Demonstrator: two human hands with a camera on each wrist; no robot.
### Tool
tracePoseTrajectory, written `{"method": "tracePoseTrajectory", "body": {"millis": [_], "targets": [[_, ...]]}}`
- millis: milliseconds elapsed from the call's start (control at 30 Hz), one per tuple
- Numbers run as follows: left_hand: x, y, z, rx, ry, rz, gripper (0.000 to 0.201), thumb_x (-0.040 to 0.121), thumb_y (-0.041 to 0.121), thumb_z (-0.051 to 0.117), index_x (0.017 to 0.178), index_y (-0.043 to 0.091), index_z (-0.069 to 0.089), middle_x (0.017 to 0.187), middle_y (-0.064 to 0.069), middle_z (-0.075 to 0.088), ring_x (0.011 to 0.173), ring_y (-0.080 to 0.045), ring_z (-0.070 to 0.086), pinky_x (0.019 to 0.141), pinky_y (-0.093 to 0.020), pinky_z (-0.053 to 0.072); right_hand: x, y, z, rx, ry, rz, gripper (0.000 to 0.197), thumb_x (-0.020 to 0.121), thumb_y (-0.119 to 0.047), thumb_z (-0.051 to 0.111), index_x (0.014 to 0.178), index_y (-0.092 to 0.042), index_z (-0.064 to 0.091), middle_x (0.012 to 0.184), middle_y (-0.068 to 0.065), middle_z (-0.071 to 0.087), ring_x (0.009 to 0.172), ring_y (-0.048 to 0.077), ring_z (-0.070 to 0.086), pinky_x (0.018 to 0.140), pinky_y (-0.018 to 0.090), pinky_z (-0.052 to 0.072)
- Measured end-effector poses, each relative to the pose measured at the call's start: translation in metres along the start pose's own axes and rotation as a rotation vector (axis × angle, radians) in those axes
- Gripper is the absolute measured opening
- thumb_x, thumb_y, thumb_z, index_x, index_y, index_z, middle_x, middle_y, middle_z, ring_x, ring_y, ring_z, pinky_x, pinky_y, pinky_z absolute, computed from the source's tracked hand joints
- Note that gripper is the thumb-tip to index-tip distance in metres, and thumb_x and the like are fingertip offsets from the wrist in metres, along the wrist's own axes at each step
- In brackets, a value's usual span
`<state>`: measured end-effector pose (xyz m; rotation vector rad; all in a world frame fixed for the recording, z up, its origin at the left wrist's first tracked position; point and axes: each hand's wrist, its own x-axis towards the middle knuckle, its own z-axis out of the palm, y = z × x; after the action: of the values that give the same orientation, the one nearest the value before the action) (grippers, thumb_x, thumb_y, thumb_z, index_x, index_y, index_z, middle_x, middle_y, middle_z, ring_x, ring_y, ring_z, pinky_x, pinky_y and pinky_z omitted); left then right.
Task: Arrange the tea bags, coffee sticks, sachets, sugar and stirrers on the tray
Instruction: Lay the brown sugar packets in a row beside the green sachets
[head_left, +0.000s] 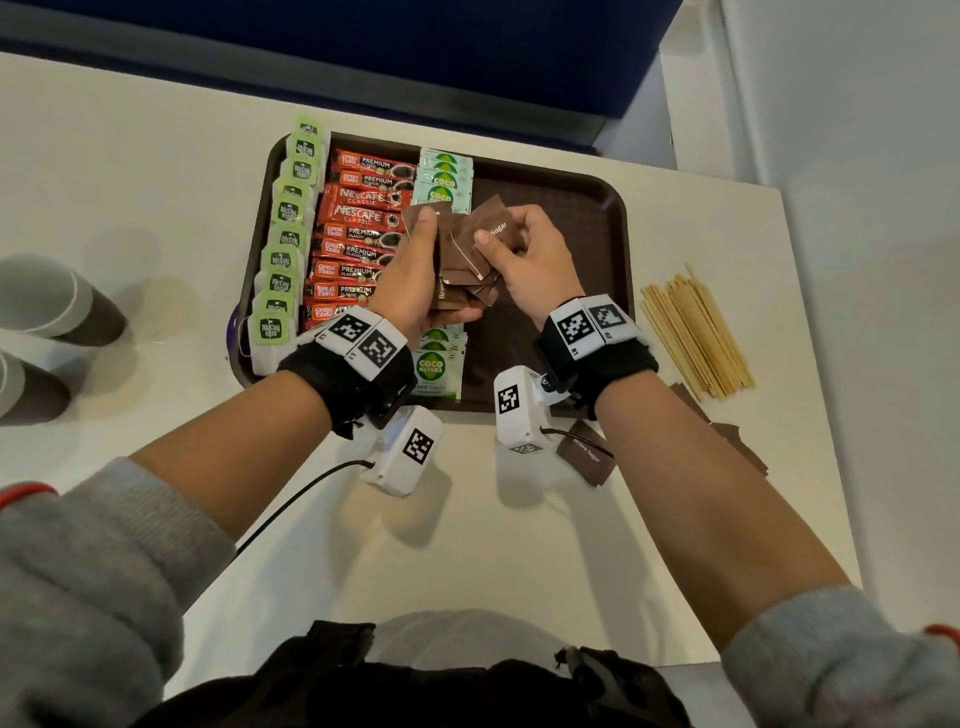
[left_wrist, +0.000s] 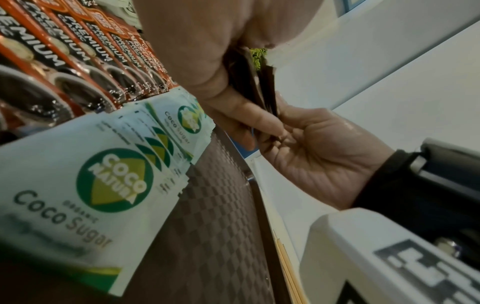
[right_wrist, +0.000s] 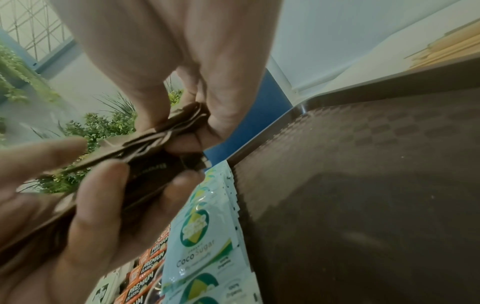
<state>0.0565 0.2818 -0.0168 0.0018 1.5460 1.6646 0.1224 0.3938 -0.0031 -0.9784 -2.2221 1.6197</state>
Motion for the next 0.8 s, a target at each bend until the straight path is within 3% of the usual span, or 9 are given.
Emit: {"method": "tracePoseTrajectory", "body": {"millis": [67,133,200,400,500,567,667,733,800], "targets": [[0.000,-0.003,-0.001,0.062,-0.035,0.056,0.052,0.093,0.052,0.050,0.128,0.015,0.053,0.102,-0.011,0.070,0.070,-0.013,0.071,0.048,-0.021,0.052,0.002,0.001,0.001,-0.027,0.014,-0.012,0.018,0.087,-0.022,0.065,0.096,-0.015,0.051,0.087,-0.001,0.064,0.075,0.013,0.064,0.076,0.033,0.054],[0.001,-0.005,-0.003,0.101,-0.037,0.124,0.052,0.086,0.036,0.068,0.127,0.009,0.052,0.099,-0.012,0.066,0.064,-0.012,0.068,0.049,-0.020,0.050,0.005,0.002,0.002,-0.054,0.015,-0.013,0.018,0.086,-0.025,0.066,0.086,-0.018,0.050,0.081,-0.003,0.061,0.077,0.012,0.061,0.076,0.032,0.052],[0.003,-0.008,-0.007,0.111,-0.040,0.172,0.063,0.076,0.035,0.076,0.125,0.006,0.051,0.099,-0.017,0.066,0.067,-0.020,0.068,0.052,-0.026,0.051,0.009,0.003,0.002,-0.062,0.008,-0.022,0.019,0.088,-0.027,0.064,0.081,-0.017,0.050,0.075,-0.005,0.058,0.074,0.011,0.058,0.077,0.033,0.050],[0.008,-0.004,-0.010,0.090,-0.009,0.206,0.063,0.071,0.032,0.077,0.125,0.010,0.050,0.111,-0.018,0.067,0.090,-0.032,0.069,0.071,-0.041,0.058,0.021,0.006,0.000,-0.099,-0.018,-0.034,0.020,0.096,-0.025,0.051,0.093,-0.012,0.065,0.089,0.002,0.066,0.087,0.020,0.062,0.087,0.036,0.049],[0.014,-0.005,-0.013,0.112,0.000,0.213,0.070,0.068,0.039,0.079,0.125,0.010,0.051,0.110,-0.019,0.067,0.093,-0.037,0.068,0.076,-0.046,0.056,0.025,0.007,-0.006,-0.074,-0.022,-0.054,0.019,0.093,-0.018,0.055,0.101,-0.007,0.069,0.089,0.004,0.066,0.076,0.013,0.062,0.078,0.028,0.053],[0.015,-0.002,-0.013,0.095,-0.003,0.217,0.059,0.077,0.028,0.076,0.126,0.007,0.050,0.110,-0.020,0.067,0.088,-0.033,0.069,0.067,-0.039,0.058,0.030,0.009,-0.011,-0.056,-0.014,-0.047,0.013,0.090,-0.016,0.060,0.098,-0.010,0.069,0.082,0.000,0.065,0.068,0.008,0.060,0.070,0.023,0.053],[0.024,0.001,-0.014,0.089,0.010,0.227,0.031,0.088,0.010,0.066,0.116,0.010,0.053,0.100,-0.014,0.069,0.074,-0.023,0.070,0.054,-0.028,0.056,0.039,0.013,-0.016,-0.079,0.014,-0.041,0.002,0.085,-0.018,0.067,0.086,-0.016,0.069,0.072,-0.002,0.064,0.065,0.011,0.059,0.068,0.028,0.053],[0.027,0.005,-0.014,0.088,0.020,0.214,0.022,0.089,0.008,0.064,0.104,0.019,0.053,0.088,-0.004,0.071,0.066,-0.018,0.070,0.054,-0.028,0.058,0.046,0.016,-0.020,-0.082,0.069,-0.014,0.001,0.085,-0.018,0.068,0.085,-0.017,0.068,0.068,-0.004,0.063,0.062,0.009,0.058,0.066,0.026,0.052],[0.031,0.007,-0.015,0.089,0.039,0.204,0.021,0.088,0.007,0.065,0.103,0.018,0.054,0.090,-0.003,0.070,0.069,-0.017,0.071,0.058,-0.031,0.059,0.058,0.022,-0.025,-0.098,0.139,0.026,0.002,0.084,-0.019,0.068,0.083,-0.020,0.068,0.067,-0.005,0.063,0.062,0.010,0.058,0.073,0.031,0.054]]}}
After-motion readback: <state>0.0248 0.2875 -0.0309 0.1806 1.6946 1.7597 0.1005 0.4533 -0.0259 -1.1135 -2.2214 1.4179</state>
